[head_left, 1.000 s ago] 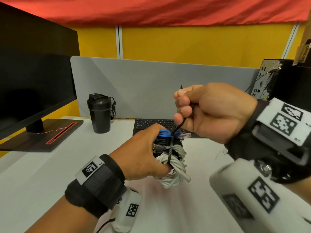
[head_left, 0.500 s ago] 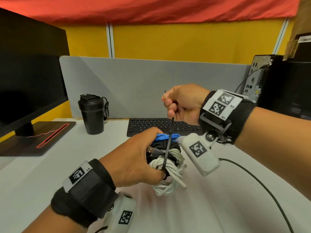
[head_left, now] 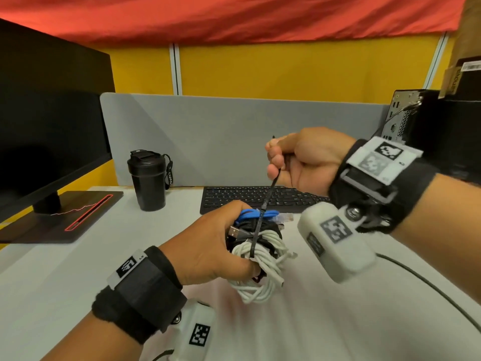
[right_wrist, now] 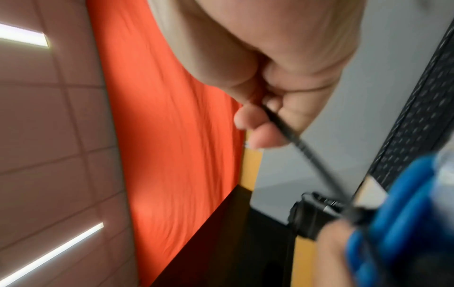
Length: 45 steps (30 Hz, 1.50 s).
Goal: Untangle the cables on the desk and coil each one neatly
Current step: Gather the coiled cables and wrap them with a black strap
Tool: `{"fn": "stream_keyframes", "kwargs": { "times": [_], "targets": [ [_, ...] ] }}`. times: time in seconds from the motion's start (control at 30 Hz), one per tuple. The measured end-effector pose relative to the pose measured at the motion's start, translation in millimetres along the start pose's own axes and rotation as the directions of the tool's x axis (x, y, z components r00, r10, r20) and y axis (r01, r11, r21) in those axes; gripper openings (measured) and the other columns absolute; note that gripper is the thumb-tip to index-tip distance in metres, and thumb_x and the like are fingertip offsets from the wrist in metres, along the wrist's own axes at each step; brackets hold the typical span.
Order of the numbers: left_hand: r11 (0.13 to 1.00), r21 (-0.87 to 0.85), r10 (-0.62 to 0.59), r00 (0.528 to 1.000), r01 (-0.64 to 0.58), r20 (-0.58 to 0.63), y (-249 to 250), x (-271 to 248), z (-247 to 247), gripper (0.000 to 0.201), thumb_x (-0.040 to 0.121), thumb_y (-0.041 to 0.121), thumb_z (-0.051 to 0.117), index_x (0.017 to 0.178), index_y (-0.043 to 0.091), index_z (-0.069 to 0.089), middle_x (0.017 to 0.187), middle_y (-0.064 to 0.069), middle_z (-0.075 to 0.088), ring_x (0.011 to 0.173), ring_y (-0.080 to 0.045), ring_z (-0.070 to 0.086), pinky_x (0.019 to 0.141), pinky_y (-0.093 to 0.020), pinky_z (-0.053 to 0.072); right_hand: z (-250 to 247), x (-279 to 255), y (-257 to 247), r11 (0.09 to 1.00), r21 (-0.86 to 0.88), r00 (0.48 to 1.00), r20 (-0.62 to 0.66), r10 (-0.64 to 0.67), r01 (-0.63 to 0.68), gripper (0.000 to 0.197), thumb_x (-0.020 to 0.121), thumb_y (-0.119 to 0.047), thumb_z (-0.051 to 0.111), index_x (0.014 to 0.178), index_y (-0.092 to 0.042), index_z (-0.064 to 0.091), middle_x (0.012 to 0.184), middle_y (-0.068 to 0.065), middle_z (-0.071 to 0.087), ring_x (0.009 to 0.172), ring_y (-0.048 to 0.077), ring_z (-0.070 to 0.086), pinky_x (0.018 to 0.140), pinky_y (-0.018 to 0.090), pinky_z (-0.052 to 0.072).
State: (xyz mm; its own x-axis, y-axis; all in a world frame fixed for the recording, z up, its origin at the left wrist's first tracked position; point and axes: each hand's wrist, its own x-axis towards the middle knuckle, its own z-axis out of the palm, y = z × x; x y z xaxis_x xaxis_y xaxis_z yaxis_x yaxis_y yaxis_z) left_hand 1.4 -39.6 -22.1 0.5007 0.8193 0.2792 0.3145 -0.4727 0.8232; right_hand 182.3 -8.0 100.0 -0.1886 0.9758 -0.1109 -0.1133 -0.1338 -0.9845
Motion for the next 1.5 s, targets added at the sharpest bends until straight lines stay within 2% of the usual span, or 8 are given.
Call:
{"fn": "stream_keyframes", "kwargs": {
  "times": [0.17,0.3,0.4,0.57,0.7,0.9,1.2,1.5],
  "targets": [
    [0.98,-0.197,0.02,1.0,-0.017,0.016,-1.4,0.5,-0.7,0.064,0.065,0.012,0.081,0.123,0.026,0.058,0.11,-0.015,0.07,0.099,-0.036,0.069,0.088,-0.048,0.058,-11.5,30.2,37.5,0.958,-0.188,0.977,-0.038,0.212,-0.215,0.025,0.104,-0.01,0.039,0.084,-0.006,0.053,0.06,0.007,0.062,0.043,0.015,0.061,0.05,0.03,0.059],
    [0.906,-0.424,-0.018,1.0,0.007,-0.021,-7.4,1.6,-3.8,0.075,0.062,0.011,0.082,0.132,0.007,0.053,0.122,-0.032,0.061,0.104,-0.037,0.064,0.095,-0.053,0.052,-23.1,36.3,53.1,0.637,-0.771,1.0,-0.009,0.002,-0.008,0.022,0.094,-0.003,0.054,0.114,-0.011,0.059,0.108,0.012,0.061,0.088,0.026,0.064,0.083,0.044,0.058],
    [0.866,-0.499,-0.065,0.997,0.033,-0.046,-8.5,5.4,-4.3,0.072,0.067,0.014,0.078,0.133,0.003,0.053,0.126,-0.034,0.058,0.105,-0.038,0.063,0.096,-0.055,0.049,-31.3,31.8,57.4,0.756,-0.632,0.982,0.054,-0.18,0.173,0.034,0.091,0.002,0.053,0.114,-0.018,0.069,0.115,0.009,0.065,0.093,0.031,0.06,0.095,0.045,0.052],
    [0.786,-0.607,-0.164,0.986,0.118,-0.019,-5.5,9.8,3.9,0.046,0.08,0.043,0.066,0.119,0.02,0.071,0.114,-0.009,0.072,0.095,-0.024,0.07,0.073,-0.038,0.058,-42.7,11.2,78.2,0.985,-0.166,0.956,0.294,-0.003,0.054,0.038,0.098,-0.031,0.047,0.123,-0.01,0.066,0.13,0.023,0.06,0.11,0.037,0.06,0.105,0.055,0.039],
    [0.666,-0.721,-0.333,0.941,0.19,-0.059,-3.9,20.7,5.9,0.047,0.074,0.059,0.066,0.104,0.024,0.078,0.108,-0.009,0.075,0.091,-0.024,0.073,0.067,-0.039,0.061,-46.4,1.4,97.6,0.985,-0.173,0.933,0.352,0.077,-0.016,0.064,0.084,-0.066,0.048,0.126,-0.021,0.065,0.13,0.013,0.064,0.112,0.03,0.061,0.099,0.052,0.046],
    [0.588,-0.677,-0.592,0.806,0.443,0.013,-13.1,42.8,10.4,0.046,0.08,0.057,0.062,0.105,0.021,0.079,0.107,-0.009,0.076,0.092,-0.026,0.075,0.059,-0.036,0.059,-44.9,11.7,119.5,0.967,-0.169,0.971,0.113,0.21,-0.19,0.059,0.094,-0.061,0.044,0.123,-0.015,0.066,0.125,0.015,0.066,0.101,0.028,0.06,0.088,0.041,0.049],
    [0.539,-0.426,-0.812,0.582,0.727,-0.033,-38.0,67.3,18.8,0.055,0.089,0.061,0.048,0.105,0.013,0.07,0.084,-0.014,0.077,0.069,-0.03,0.075,0.051,-0.034,0.057,-53.7,40.9,127.6,0.866,-0.228,0.891,-0.023,0.453,-0.446,0.068,0.086,-0.07,0.048,0.111,-0.008,0.063,0.102,0.02,0.069,0.088,0.032,0.067,0.08,0.043,0.054],
    [0.659,-0.141,-0.745,0.614,0.739,-0.261,-37.3,87.5,12.5,0.049,0.095,0.047,0.041,0.112,0.009,0.066,0.113,-0.018,0.068,0.097,-0.035,0.067,0.089,-0.043,0.056,-51.9,39.3,120.7,0.869,-0.304,0.92,-0.109,0.376,-0.391,0.036,0.095,-0.038,0.055,0.117,-0.011,0.06,0.108,0.021,0.063,0.089,0.033,0.065,0.082,0.049,0.056]
  ]
}}
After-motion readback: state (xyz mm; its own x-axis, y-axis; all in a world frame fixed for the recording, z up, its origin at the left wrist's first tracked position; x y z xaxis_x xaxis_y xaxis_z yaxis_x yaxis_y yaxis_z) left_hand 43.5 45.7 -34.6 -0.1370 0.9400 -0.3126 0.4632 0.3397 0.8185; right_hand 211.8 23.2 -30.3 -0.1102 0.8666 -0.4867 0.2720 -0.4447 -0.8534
